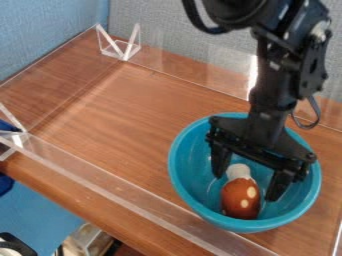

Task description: Remove the mushroom from inside the blue bowl and put it on the table

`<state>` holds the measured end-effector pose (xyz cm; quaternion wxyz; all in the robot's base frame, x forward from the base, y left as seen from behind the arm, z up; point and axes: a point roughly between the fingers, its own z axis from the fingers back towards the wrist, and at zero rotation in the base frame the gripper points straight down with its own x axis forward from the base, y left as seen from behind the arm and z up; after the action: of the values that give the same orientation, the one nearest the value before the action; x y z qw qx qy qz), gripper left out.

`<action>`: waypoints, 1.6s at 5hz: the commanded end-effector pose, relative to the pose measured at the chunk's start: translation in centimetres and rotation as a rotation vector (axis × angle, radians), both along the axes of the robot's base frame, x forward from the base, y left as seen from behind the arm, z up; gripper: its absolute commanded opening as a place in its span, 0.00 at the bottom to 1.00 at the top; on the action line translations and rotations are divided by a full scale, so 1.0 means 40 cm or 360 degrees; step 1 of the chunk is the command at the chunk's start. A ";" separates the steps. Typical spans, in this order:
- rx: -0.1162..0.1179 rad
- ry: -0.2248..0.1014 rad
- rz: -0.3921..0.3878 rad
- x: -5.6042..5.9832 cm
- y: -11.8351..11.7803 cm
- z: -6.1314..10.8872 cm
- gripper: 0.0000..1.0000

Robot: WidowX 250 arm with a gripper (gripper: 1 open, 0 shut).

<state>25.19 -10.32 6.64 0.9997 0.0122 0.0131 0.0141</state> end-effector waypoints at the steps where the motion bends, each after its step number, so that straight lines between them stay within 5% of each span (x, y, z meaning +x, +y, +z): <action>1: -0.0029 -0.0042 0.0012 0.015 -0.003 0.001 0.00; 3: -0.0087 -0.0045 0.0094 0.044 0.010 -0.007 0.00; 8: -0.0133 -0.0062 0.0170 0.065 0.001 -0.011 0.00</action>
<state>26.74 -10.34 5.22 0.9978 -0.0202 0.0181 0.0600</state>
